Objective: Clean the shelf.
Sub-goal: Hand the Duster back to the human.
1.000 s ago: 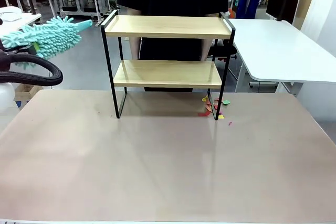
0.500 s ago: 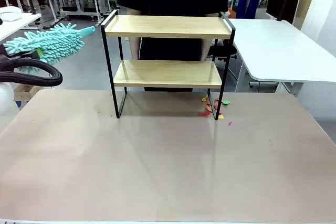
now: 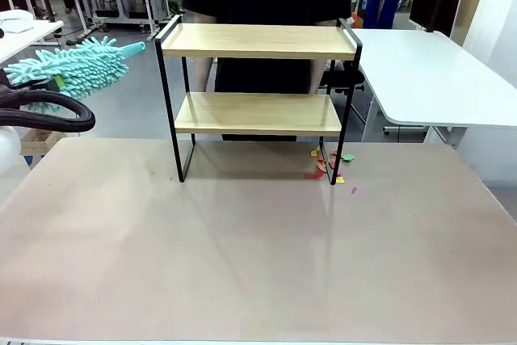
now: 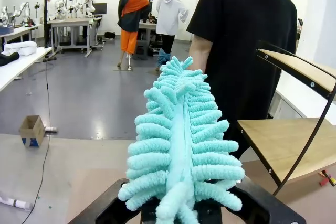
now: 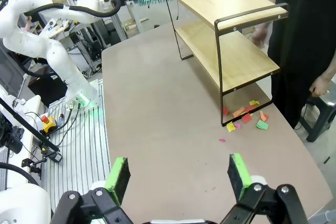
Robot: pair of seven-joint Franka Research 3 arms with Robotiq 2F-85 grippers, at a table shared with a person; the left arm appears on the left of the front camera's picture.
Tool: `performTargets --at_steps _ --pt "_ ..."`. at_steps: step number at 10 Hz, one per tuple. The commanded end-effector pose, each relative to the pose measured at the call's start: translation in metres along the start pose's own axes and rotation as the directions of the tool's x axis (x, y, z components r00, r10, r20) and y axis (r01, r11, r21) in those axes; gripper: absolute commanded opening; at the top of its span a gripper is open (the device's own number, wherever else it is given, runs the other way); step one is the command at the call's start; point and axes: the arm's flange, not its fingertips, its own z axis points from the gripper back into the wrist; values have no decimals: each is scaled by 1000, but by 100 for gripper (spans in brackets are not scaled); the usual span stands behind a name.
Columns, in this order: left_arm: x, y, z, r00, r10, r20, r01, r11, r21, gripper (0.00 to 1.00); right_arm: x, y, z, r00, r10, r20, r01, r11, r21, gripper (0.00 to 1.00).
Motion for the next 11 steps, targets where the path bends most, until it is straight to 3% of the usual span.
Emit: performTargets --at_steps 1,11 --pt "3 1 0 1000 -23 12 23 1000 2 17 1 3 1 1000 13 -7 -13 1000 1 100" --pt "3 1 0 1000 -23 12 23 1000 2 17 1 3 1 1000 13 -7 -13 1000 1 100"
